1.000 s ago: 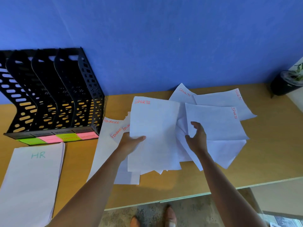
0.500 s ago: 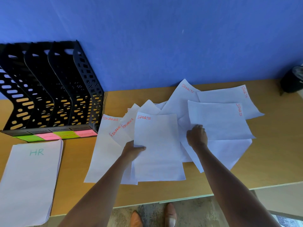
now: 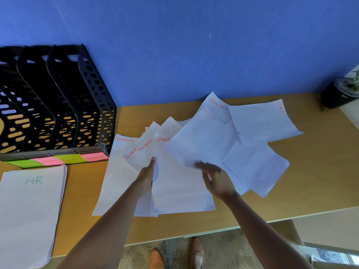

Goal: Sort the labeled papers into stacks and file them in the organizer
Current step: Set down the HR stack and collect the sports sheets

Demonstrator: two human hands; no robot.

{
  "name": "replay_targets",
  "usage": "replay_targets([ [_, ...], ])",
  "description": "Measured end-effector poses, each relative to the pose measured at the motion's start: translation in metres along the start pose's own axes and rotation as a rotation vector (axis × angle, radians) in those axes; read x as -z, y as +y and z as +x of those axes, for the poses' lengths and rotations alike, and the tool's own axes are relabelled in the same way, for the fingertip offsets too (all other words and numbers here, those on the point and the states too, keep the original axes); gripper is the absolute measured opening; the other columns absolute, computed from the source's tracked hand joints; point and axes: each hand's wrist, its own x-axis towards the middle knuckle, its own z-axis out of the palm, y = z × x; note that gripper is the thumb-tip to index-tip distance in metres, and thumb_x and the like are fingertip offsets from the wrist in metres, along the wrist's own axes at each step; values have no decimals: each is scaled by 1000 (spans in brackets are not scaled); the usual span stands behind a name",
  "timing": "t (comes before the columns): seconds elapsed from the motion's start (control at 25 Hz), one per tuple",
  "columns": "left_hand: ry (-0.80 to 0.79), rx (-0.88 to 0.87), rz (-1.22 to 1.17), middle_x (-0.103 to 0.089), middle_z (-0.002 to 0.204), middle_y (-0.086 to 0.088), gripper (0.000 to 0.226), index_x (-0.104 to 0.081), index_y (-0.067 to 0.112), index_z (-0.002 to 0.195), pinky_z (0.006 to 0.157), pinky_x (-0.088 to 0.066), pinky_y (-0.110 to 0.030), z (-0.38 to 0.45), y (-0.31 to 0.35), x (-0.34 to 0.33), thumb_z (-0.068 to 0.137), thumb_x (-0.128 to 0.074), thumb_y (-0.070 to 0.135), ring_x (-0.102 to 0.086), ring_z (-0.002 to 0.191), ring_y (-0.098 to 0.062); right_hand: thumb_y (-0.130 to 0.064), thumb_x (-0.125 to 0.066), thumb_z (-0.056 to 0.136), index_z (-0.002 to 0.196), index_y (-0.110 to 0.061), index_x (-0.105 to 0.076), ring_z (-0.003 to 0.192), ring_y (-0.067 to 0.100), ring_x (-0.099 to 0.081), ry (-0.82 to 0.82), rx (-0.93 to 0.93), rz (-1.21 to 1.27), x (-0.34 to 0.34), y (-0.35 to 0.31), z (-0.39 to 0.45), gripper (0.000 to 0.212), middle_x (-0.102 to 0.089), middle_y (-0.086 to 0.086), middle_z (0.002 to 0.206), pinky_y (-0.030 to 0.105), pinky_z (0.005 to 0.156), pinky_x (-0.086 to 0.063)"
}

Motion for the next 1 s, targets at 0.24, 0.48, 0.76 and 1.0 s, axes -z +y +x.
replay_targets([
  [0.24, -154, 65, -40, -64, 129, -9, 58, -54, 15, 133, 99, -50, -49, -13, 14, 2, 90, -62, 53, -60, 120, -34, -4, -57, 89, 115, -23, -72, 125, 11, -58, -205, 140, 86, -4, -3, -35, 36, -68, -13, 124, 33, 106, -47],
  [0.48, -16, -65, 249, -65, 123, -25, 39, -63, -11, 119, 105, -45, -43, -3, 1, -1, 83, -74, -1, -62, 110, -38, -53, -56, 92, 116, -32, -70, 124, 3, -56, -194, 68, 106, 9, 7, -34, 36, -68, -14, 124, 24, 105, -45],
  [0.76, 36, -73, 324, -64, 99, -14, 12, -68, 5, 95, 79, -43, -31, 6, -1, -8, 84, -70, -1, -59, 90, -27, -19, -61, 93, 130, -14, -61, 141, 35, -37, 63, -428, -275, 44, 77, 35, 37, -48, 16, 147, 48, 113, -35],
  [1.0, 30, -59, 355, -62, 93, -15, 9, -67, 5, 89, 73, -40, -31, 7, -2, -5, 82, -68, 0, -56, 85, -27, -37, -50, 99, 141, -15, -49, 150, 34, -12, -203, -676, -441, 51, 122, 61, 48, -20, 17, 160, 51, 120, -15],
])
